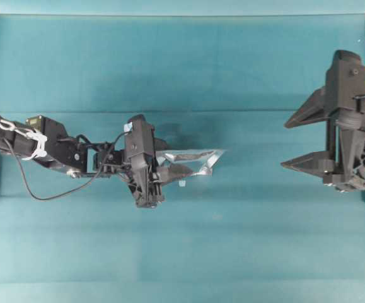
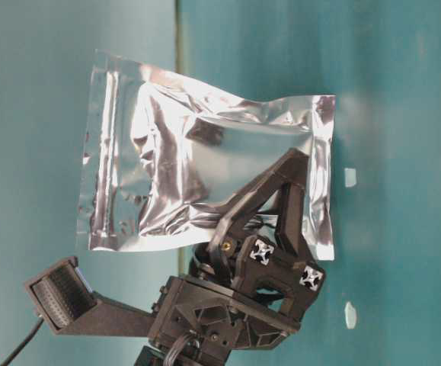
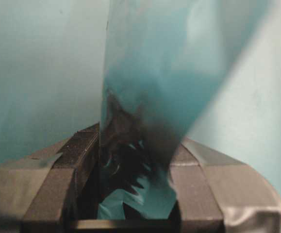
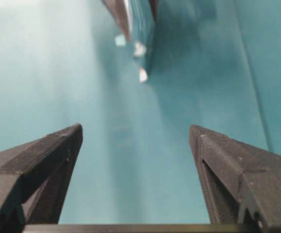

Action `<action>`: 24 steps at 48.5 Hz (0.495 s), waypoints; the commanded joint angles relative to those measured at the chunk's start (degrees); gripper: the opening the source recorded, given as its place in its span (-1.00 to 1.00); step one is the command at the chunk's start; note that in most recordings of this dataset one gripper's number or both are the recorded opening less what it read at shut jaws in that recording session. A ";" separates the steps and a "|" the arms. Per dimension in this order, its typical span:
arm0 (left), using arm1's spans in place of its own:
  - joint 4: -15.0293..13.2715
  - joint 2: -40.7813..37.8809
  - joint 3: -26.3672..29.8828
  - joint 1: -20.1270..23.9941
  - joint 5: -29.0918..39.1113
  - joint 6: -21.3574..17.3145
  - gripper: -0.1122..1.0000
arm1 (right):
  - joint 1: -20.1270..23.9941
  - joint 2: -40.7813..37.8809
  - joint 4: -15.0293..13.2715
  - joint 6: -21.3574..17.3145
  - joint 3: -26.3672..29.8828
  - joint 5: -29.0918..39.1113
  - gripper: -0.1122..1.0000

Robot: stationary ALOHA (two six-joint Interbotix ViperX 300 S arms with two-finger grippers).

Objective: Hand over the silver zip bag and make it stand upright.

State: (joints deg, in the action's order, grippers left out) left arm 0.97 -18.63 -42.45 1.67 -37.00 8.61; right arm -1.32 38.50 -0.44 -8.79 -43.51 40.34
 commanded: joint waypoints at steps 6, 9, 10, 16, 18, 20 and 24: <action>0.18 0.53 0.09 -0.62 0.18 -0.09 -0.27 | 0.09 0.88 0.09 -0.70 -0.18 -0.88 0.81; 0.18 0.53 0.18 -0.62 0.62 -0.09 -0.27 | 0.09 0.88 0.09 -0.70 -0.44 -1.05 0.81; 0.18 0.53 0.18 -0.62 0.70 -0.09 -0.27 | 0.09 0.79 0.09 -0.70 -0.62 -1.14 0.81; 0.18 0.53 0.18 -0.62 0.88 -0.09 -0.27 | 0.09 0.88 0.18 -1.05 -1.14 -1.67 0.81; 0.18 0.53 0.18 -0.62 0.88 -0.09 -0.27 | 0.09 0.88 0.09 -1.49 -1.32 -1.93 0.81; 0.18 0.53 0.26 -0.62 0.88 -0.09 -0.27 | 0.09 0.88 0.09 -1.85 -1.49 -2.11 0.81; 0.18 0.53 0.26 -0.62 0.88 -0.09 -0.27 | 0.18 1.14 0.18 -2.11 -2.02 -2.81 0.81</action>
State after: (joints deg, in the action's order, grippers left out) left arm 0.97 -18.63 -42.36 1.67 -36.21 8.61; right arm -1.32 39.11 -0.44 -10.20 -45.79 38.50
